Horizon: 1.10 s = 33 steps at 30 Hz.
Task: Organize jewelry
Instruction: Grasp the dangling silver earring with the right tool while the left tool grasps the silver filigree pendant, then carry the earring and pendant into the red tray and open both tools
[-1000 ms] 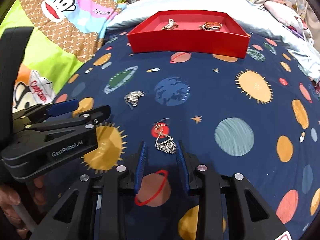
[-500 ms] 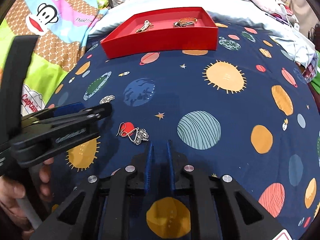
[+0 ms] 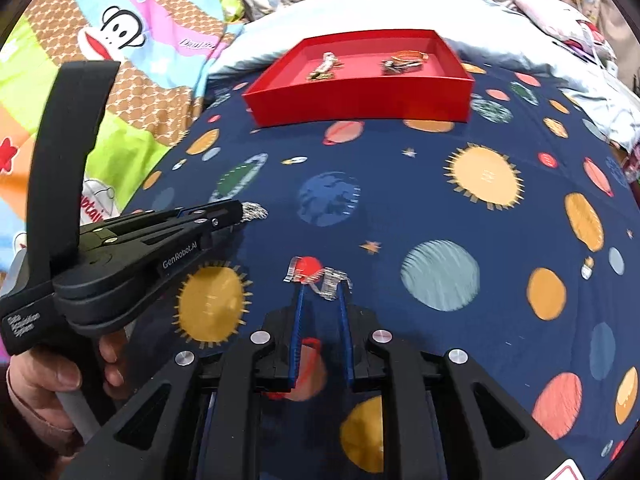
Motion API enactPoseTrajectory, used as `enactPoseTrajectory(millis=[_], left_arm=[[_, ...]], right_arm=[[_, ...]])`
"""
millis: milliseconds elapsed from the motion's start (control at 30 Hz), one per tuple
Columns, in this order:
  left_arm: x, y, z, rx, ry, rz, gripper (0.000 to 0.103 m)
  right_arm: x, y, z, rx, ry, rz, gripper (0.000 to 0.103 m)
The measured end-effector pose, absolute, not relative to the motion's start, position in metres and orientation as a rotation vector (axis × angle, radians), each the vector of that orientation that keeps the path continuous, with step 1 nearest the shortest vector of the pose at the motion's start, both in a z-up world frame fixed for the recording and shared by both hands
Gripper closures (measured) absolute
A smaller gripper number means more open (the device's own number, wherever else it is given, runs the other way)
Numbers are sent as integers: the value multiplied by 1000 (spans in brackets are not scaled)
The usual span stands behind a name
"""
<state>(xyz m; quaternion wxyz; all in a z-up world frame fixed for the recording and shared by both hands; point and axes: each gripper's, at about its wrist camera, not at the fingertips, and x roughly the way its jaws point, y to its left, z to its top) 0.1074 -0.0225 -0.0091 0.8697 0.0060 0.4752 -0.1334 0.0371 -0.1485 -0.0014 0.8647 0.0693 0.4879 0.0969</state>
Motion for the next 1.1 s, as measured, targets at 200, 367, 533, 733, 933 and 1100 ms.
enactPoseTrajectory(millis=[200,367,533,733,933,1100], left_arm=[[100,-6,-1,-7,985,-272,103],[97,4,3,-24,983,-268,103],[95,7,2,-29,988,-268,103],[94,4,2,-29,991,-278,103],[91,3,7,-35,982,-293,103],[88,2,18,-41,968,-311,103]], right_arm=[[47,-128,-9,120,1039,242,88],[56,-122,-14,111,1043,242,88],[61,-122,-19,108,1051,235,89],[62,-127,-22,114,1055,222,101],[60,-139,-15,150,1037,209,103],[55,-151,3,180,996,200,103]])
